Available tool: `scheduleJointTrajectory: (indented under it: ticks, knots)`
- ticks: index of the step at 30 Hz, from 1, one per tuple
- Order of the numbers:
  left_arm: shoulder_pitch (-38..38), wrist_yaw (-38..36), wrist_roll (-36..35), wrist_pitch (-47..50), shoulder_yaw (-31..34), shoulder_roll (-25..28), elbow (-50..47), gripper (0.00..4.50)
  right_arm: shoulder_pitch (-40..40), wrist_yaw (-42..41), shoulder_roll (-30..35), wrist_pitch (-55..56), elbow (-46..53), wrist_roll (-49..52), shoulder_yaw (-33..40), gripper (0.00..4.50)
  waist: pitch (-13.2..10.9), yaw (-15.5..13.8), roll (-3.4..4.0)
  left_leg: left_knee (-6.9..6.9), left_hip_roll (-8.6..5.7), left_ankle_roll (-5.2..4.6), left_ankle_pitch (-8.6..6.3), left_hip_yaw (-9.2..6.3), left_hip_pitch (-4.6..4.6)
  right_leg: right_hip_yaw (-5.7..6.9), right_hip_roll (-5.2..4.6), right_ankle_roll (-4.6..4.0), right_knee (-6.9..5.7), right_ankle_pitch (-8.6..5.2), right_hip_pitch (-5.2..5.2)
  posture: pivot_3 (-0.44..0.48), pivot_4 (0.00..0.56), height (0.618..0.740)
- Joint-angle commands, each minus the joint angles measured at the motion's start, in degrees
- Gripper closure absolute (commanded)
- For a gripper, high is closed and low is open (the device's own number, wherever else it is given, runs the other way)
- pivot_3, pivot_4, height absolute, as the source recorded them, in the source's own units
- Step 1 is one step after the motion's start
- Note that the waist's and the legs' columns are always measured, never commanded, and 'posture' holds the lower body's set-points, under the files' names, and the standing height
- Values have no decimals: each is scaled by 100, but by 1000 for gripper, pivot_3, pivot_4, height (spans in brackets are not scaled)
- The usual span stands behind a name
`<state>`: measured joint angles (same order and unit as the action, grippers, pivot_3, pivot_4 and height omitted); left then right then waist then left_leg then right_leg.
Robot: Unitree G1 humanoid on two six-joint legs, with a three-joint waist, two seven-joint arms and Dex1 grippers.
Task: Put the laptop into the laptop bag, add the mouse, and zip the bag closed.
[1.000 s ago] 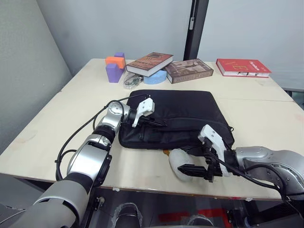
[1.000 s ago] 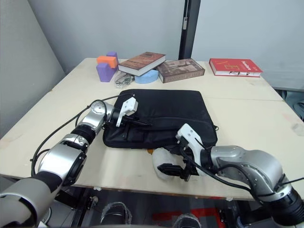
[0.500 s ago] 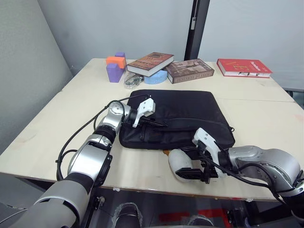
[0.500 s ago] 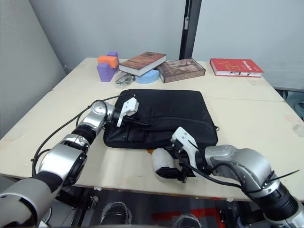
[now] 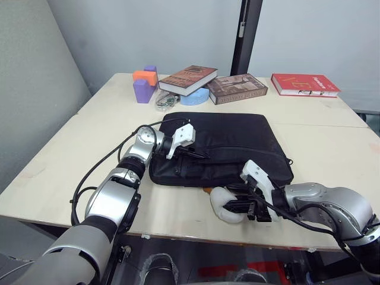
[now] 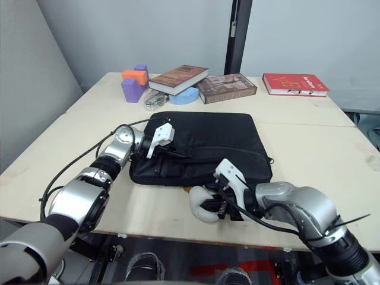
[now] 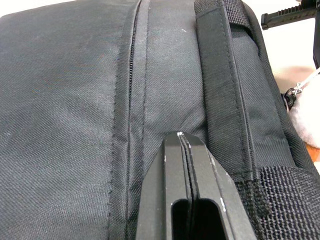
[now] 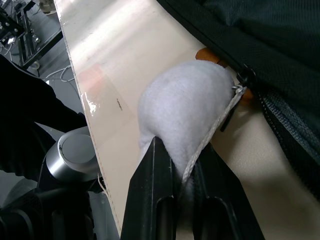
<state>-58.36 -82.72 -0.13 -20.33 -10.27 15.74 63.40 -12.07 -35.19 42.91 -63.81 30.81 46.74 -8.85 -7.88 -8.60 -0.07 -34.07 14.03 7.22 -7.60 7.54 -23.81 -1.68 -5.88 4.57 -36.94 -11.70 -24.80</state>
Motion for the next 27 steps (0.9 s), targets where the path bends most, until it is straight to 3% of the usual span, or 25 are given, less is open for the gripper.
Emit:
scheduleJointTrajectory:
  ticks: [1, 8, 18, 27]
  knots:
    - [-11, 142, 346, -98, -202, 66, 245, 4500, 262, -47, 205, -78, 459, 235, 515, 4472, 0, -10, 0, 1, 0, 0, 0, 0, 0, 0, 0, 0, 1, 0, 0, 0, 150, 725]
    - [-58, 135, 428, -234, -263, 45, 364, 4500, 1110, -262, 873, -57, 872, 434, 1556, 4472, 0, -61, -1, 5, -7, -1, 0, 1, -3, 0, -8, 2, 11, 0, 1, 0, 150, 725]
    - [-149, 308, 655, -413, -442, 25, 567, 4500, 1998, -432, 1251, 182, 982, 424, 2418, 4472, 1, -80, 0, 17, -12, -2, -1, 1, -9, 4, -12, 5, 34, 0, 4, 0, 150, 725]
    - [-202, 276, 504, -351, -386, -108, 560, 4500, 1792, -472, 1372, 264, 1051, 348, 1985, 4472, 1, -72, 0, 17, -17, -3, -1, 1, -6, 3, -17, 6, 32, 0, 4, 0, 150, 725]
